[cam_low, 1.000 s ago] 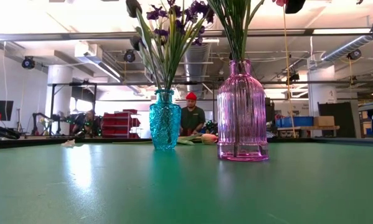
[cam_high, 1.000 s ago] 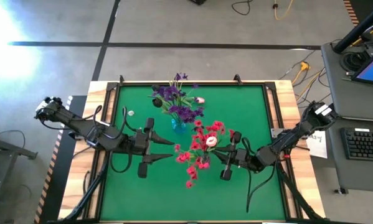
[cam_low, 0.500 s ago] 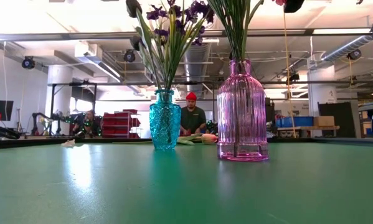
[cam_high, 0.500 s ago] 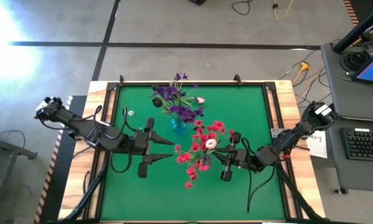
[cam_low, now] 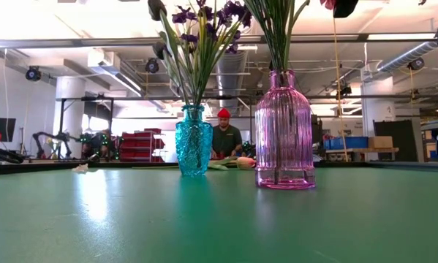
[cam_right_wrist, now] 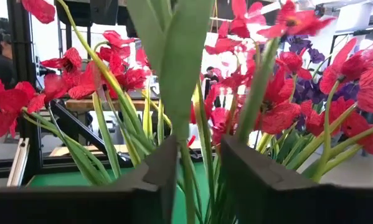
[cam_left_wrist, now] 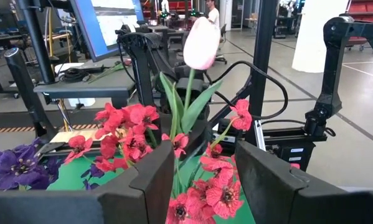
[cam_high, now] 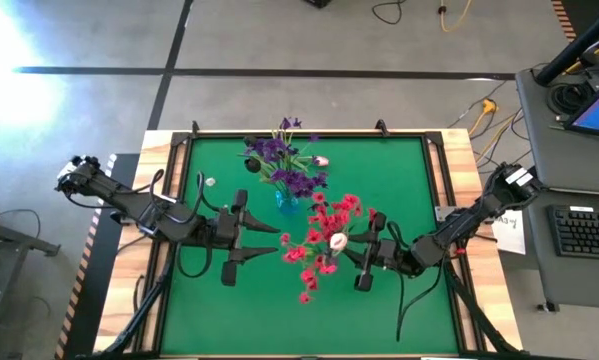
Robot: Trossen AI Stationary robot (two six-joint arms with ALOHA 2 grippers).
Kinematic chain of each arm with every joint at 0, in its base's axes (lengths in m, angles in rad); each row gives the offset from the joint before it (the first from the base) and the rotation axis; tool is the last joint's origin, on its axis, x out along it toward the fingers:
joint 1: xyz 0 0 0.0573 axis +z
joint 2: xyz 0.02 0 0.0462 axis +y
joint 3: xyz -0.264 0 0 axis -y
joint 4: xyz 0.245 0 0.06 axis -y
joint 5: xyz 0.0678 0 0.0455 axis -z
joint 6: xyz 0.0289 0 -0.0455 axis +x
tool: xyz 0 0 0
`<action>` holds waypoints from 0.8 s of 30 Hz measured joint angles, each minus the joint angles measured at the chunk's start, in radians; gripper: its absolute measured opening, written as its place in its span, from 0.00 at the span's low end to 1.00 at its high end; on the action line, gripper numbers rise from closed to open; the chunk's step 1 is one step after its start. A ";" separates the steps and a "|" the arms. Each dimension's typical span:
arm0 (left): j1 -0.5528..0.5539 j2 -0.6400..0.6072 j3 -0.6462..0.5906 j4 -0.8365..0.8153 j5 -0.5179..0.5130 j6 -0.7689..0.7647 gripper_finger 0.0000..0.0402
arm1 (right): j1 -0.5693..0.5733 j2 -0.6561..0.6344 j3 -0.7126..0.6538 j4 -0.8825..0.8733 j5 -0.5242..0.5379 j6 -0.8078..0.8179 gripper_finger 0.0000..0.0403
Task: Sort flowers into vase by color
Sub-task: Put the bottom pink tulip into the purple vase
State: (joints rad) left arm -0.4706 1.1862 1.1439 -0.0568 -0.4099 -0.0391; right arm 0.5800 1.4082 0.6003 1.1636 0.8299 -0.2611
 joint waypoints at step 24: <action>0.000 0.000 0.000 0.010 -0.002 0.000 0.40 | -0.005 -0.007 0.001 -0.136 0.062 0.105 0.57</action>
State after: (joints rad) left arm -0.4706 1.1862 1.1439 -0.0463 -0.4114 -0.0395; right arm 0.5753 1.4014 0.6010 1.0276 0.8921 -0.1559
